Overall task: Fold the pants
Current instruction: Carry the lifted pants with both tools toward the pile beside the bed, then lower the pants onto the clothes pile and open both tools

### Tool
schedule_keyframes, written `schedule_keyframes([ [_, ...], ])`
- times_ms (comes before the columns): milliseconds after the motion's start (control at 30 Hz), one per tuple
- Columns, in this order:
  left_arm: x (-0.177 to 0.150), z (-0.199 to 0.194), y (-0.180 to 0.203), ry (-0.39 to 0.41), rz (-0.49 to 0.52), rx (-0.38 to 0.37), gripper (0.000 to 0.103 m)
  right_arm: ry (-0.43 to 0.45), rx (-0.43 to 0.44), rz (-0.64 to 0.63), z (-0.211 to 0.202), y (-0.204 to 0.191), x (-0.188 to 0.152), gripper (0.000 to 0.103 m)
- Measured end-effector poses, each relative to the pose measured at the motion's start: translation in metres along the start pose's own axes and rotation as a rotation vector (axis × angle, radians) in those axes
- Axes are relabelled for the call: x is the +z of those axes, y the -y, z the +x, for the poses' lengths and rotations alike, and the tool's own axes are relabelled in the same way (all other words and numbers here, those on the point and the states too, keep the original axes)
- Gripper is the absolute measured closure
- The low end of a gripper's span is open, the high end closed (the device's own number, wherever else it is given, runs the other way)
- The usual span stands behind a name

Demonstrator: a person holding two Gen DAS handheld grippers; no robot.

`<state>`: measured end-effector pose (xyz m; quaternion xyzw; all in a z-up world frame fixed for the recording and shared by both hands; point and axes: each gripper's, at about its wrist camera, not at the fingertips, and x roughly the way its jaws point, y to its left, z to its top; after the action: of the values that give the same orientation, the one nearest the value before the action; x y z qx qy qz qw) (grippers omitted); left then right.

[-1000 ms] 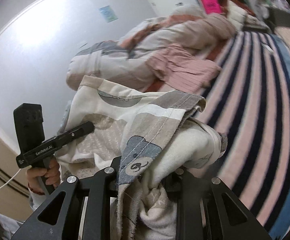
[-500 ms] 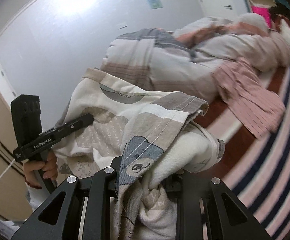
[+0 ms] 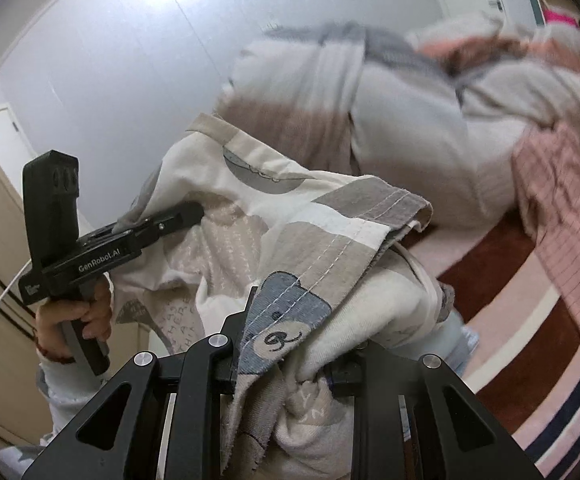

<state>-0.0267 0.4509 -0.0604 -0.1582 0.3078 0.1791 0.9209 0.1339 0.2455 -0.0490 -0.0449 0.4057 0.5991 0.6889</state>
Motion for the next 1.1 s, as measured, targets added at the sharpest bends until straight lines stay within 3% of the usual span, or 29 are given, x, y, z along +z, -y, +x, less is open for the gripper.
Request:
schedule_keyframes([
  [133,-0.022,0.025,-0.011,-0.032,-0.027,-0.006,0.079,-0.053,-0.047,0.027,0.023,0.013,-0.017,0.084],
  [267,-0.022,0.028,-0.012,-0.019,-0.041,-0.031,0.079,-0.056,-0.077,0.021,0.028,0.015,-0.024,0.082],
  [600,-0.02,0.031,-0.006,-0.023,-0.034,-0.006,0.077,-0.07,-0.105,0.002,0.033,0.008,-0.023,0.078],
  [733,-0.02,0.027,-0.003,-0.024,-0.031,0.01,0.076,-0.085,-0.107,0.007,0.03,0.006,-0.022,0.071],
  [767,-0.02,0.024,-0.001,-0.024,-0.028,0.02,0.075,-0.083,-0.115,0.002,0.025,0.004,-0.022,0.065],
  [833,-0.019,0.018,0.003,-0.018,-0.016,0.046,0.064,-0.065,-0.152,-0.023,0.015,-0.002,-0.023,0.047],
  [867,-0.018,0.015,0.005,-0.009,-0.012,0.056,0.057,-0.05,-0.17,-0.044,0.008,-0.004,-0.025,0.046],
  [933,-0.017,0.006,0.011,0.019,0.003,0.088,0.028,-0.039,-0.18,-0.064,-0.001,-0.005,-0.028,0.046],
  [1100,-0.012,-0.016,0.03,0.061,0.04,0.127,0.027,-0.016,-0.183,-0.073,-0.021,-0.003,-0.032,0.043],
])
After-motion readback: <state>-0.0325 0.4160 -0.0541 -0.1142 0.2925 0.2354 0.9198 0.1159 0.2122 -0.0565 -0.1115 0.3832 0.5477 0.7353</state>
